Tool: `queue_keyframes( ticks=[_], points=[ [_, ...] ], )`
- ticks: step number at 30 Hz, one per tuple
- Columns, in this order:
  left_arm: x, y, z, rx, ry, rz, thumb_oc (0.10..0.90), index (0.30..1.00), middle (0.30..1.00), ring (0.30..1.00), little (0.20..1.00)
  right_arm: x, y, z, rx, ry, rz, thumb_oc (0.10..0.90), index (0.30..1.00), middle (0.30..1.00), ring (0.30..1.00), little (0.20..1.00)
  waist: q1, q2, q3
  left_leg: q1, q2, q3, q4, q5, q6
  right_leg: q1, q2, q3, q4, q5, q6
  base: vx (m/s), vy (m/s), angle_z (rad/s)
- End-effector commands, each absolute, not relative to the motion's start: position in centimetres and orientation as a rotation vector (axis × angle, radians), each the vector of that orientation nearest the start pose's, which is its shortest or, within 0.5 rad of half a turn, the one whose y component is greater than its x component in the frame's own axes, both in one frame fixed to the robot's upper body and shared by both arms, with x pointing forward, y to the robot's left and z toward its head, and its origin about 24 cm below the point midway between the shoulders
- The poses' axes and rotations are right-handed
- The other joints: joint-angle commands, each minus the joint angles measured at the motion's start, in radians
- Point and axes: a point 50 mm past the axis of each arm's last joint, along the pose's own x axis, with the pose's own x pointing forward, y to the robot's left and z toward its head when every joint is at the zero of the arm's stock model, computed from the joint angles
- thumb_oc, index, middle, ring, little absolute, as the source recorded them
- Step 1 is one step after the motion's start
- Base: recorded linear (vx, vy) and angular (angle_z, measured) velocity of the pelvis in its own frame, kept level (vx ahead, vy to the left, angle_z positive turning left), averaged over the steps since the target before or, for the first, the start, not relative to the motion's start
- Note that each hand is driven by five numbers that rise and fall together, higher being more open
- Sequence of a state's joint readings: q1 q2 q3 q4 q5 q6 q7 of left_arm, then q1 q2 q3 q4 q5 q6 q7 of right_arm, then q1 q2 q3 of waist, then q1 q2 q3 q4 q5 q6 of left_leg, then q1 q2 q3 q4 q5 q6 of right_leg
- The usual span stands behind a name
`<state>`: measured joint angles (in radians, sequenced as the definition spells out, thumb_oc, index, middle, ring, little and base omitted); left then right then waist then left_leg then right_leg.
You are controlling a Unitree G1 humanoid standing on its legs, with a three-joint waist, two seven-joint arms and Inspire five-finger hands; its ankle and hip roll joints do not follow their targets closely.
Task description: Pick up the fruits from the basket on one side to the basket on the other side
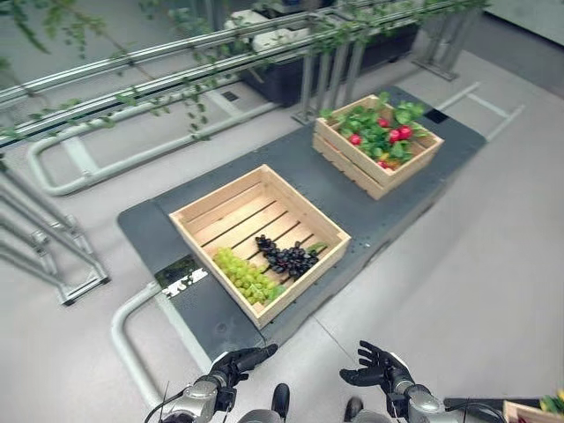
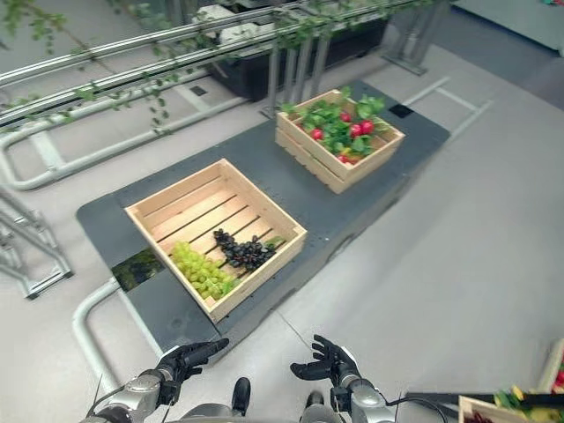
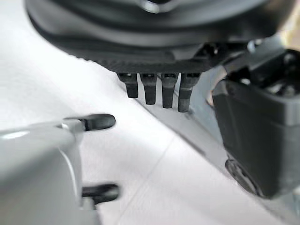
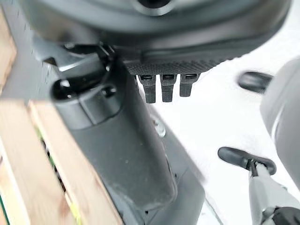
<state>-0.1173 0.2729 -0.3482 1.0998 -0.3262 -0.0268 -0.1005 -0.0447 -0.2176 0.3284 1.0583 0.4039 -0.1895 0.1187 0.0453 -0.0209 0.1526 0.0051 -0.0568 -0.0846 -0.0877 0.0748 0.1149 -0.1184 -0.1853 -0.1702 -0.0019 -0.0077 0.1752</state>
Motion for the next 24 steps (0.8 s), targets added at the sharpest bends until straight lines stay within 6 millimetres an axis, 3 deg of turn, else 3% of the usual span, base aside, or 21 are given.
queue_keyframes(
  ticks=[1, 8, 13, 18, 22, 24],
  points=[
    [18.2, 19.7, -12.8, 0.099, 0.860, -0.164, 0.800, 0.900, 0.900, 0.900, 0.900, 17.3, -19.3, -12.5, 0.087, 0.723, 0.068, 0.800, 0.900, 0.900, 0.900, 0.900, 0.006, -0.023, -0.014, -0.051, 0.005, 0.100, 0.105, -0.132, -0.063, -0.041, -0.013, 0.078, -0.047, 0.195, -0.008, 0.18, -0.271, 0.70],
    [18.2, 19.5, -12.6, 0.026, 0.832, -0.158, 0.800, 0.900, 0.900, 0.900, 0.900, 16.8, -18.5, -12.8, 0.066, 0.751, 0.134, 0.800, 0.900, 0.900, 0.900, 0.900, -0.015, -0.039, -0.009, -0.011, 0.034, 0.036, 0.130, -0.150, -0.076, 0.018, 0.031, 0.147, -0.030, 0.151, -0.003, 0.17, -0.362, 0.92],
    [18.4, 18.6, -12.6, 0.000, 0.829, -0.167, 0.800, 0.900, 0.900, 0.900, 0.900, 17.4, -18.4, -12.7, 0.058, 0.779, 0.154, 0.800, 0.900, 0.900, 0.900, 0.900, -0.008, -0.050, -0.025, 0.024, 0.136, 0.046, 0.078, -0.078, -0.139, 0.116, 0.092, 0.095, -0.064, 0.093, -0.061, 0.13, -0.396, 0.43],
    [19.3, 18.6, -11.8, -0.034, 0.768, -0.153, 0.800, 0.900, 0.900, 0.900, 0.900, 17.1, -19.1, -12.8, 0.039, 0.792, 0.144, 0.800, 0.900, 0.900, 0.900, 0.900, -0.003, -0.050, -0.020, -0.017, 0.151, 0.035, 0.136, -0.071, -0.161, 0.124, 0.105, 0.047, -0.061, 0.074, -0.088, 0.04, -0.231, 0.26],
    [19.9, 18.6, -11.1, -0.062, 0.724, -0.155, 0.800, 0.900, 0.900, 0.900, 0.900, 16.7, -20.0, -12.6, 0.020, 0.795, 0.133, 0.800, 0.900, 0.900, 0.900, 0.900, -0.003, -0.051, 0.005, -0.084, 0.133, 0.061, 0.267, -0.067, -0.167, 0.139, 0.100, 0.001, -0.058, 0.065, -0.103, 0.03, -0.097, 0.37],
    [19.9, 18.7, -11.0, -0.083, 0.710, -0.155, 0.800, 0.900, 0.900, 0.900, 0.900, 16.6, -20.3, -12.6, 0.017, 0.792, 0.122, 0.800, 0.900, 0.900, 0.900, 0.900, -0.005, -0.036, 0.013, -0.077, 0.133, 0.085, 0.199, -0.061, -0.169, 0.146, 0.102, -0.024, -0.047, 0.048, -0.105, 0.07, 0.064, 0.60]
  ],
)
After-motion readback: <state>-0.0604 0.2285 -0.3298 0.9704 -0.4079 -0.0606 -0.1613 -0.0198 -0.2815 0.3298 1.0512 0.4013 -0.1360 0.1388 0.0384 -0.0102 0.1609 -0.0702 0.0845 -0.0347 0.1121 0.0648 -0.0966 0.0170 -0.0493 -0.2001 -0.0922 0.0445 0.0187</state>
